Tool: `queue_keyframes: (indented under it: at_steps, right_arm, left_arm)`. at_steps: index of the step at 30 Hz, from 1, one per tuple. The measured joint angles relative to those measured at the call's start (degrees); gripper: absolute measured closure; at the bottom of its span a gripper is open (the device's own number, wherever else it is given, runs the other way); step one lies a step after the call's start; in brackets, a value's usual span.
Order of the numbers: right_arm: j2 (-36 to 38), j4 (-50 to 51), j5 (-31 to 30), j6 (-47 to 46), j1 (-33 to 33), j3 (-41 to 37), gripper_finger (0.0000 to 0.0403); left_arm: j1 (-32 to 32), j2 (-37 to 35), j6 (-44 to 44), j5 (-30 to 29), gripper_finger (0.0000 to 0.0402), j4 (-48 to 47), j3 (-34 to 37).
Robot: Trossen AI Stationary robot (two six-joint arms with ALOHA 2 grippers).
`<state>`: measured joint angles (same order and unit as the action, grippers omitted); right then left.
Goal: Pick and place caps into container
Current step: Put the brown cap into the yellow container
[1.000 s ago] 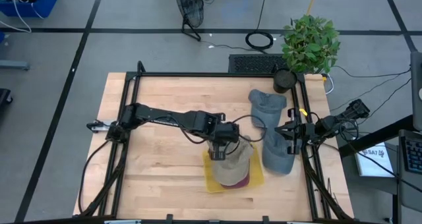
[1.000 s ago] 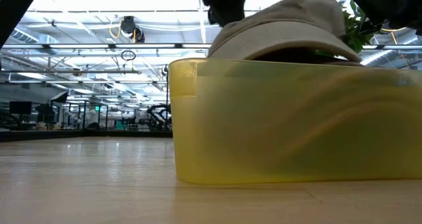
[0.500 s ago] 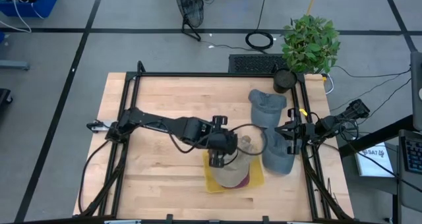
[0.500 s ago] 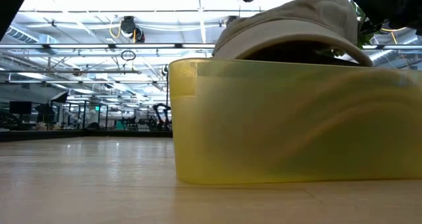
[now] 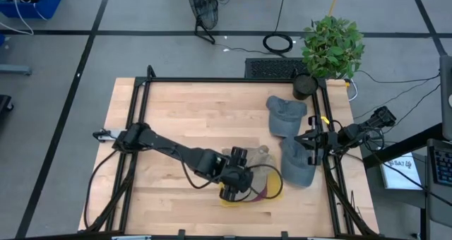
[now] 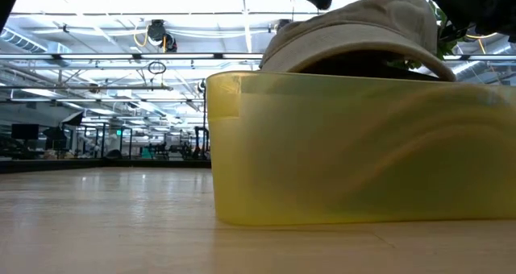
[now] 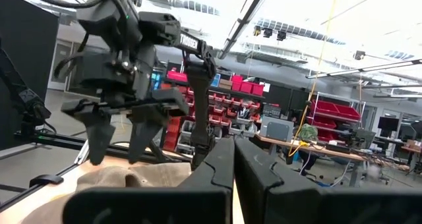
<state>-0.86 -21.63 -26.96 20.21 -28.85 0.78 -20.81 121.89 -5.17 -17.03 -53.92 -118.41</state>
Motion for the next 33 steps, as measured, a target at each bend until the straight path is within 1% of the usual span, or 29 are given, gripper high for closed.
queue_keyframes:
  at_steps: [5, 10, 13, 16, 18, 20, 22, 25, 26, 29, 33]
  right_arm:
    - [0.0, -0.33, 0.02, 0.0, -0.01, 0.0, 0.0403]
    - [0.0, -0.35, 0.0, 0.0, 0.01, 0.0, 0.0403]
    - [0.0, -0.35, 0.02, 0.0, 0.01, 0.02, 0.0403]
    - [0.0, -0.33, 0.02, 0.0, 0.01, 0.02, 0.0403]
    - [0.0, -0.33, 0.0, 0.01, 0.0, 0.0, 0.0403]
    - [0.0, -0.33, 0.01, 0.0, -0.01, 0.02, 0.0403]
    - [0.0, -0.33, 0.02, 0.0, 0.0, 0.01, 0.0403]
    - [0.0, -0.33, 0.0, 0.01, -0.01, 0.01, 0.0403]
    - [0.0, -0.33, 0.02, 0.02, 0.01, 0.02, 0.0403]
    - [0.0, -0.31, 0.0, 0.0, -0.01, 0.02, 0.0403]
    - [0.0, -0.22, 0.02, 0.0, -0.01, 0.0, 0.0403]
  left_arm:
    - [0.45, -0.02, -0.15, -0.56, 0.0145, 1.13, 3.05]
    - [1.14, -0.07, -0.17, 1.56, 0.0154, 2.49, 5.69]
    - [1.48, -0.07, -0.36, 1.62, 0.0159, 5.12, 7.81]
    - [1.98, -0.07, -0.4, 2.19, 0.0174, 6.31, 8.35]
    - [2.1, -0.07, -0.56, 2.63, 0.0197, 6.24, 8.37]
    - [2.09, -0.07, -0.78, 2.47, 0.0236, 6.38, 8.39]
    - [2.07, -0.07, -0.74, 1.67, 0.0284, 6.59, 8.39]
    - [2.2, -0.07, 0.28, 1.5, 0.0367, 5.69, 7.36]
    - [2.2, -0.07, 1.37, 1.52, 0.0382, 5.3, 6.81]
    - [2.15, -0.04, 4.91, 1.5, 0.0385, 5.04, 4.51]
    - [1.68, -0.04, 9.53, 0.77, 0.0393, 3.41, -0.95]
